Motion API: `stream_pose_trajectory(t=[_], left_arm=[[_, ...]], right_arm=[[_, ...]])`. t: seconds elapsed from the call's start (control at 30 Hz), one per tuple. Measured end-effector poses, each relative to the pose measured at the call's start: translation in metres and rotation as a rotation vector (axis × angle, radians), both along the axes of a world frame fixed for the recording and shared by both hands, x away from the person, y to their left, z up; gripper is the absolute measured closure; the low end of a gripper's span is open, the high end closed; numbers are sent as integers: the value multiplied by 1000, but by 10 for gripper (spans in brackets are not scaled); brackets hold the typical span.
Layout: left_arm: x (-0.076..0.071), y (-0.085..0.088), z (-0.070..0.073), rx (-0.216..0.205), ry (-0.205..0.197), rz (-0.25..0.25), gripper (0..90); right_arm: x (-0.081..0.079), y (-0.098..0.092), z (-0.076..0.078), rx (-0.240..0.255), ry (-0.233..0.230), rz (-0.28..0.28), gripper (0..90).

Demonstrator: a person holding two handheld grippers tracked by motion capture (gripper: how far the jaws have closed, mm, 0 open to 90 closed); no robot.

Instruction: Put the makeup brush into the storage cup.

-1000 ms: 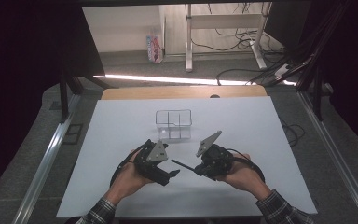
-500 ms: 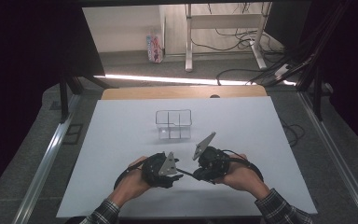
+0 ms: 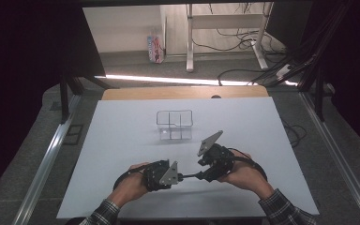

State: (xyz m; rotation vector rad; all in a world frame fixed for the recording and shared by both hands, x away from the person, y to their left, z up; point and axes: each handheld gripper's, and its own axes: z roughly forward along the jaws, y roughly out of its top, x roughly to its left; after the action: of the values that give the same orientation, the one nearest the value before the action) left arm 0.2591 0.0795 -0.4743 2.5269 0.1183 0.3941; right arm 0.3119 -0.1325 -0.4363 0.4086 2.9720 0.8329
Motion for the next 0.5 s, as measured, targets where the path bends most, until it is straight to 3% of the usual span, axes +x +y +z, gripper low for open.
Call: stream_pose_trajectory(t=[0.03, 0.1, 0.17, 0.5], left_arm=[[0, 0, 0, 0, 0, 0, 833], [3, 2, -2, -6, 37, 36, 832], [5, 3, -2, -10, 59, 57, 831], [9, 14, -5, -44, 105, 168, 830]], right_arm=[[1, -1, -1, 9, -3, -5, 314], [3, -3, -4, 41, -28, -15, 163], [5, -4, -6, 45, -39, -36, 80], [10, -20, -7, 100, -65, -109, 12]])
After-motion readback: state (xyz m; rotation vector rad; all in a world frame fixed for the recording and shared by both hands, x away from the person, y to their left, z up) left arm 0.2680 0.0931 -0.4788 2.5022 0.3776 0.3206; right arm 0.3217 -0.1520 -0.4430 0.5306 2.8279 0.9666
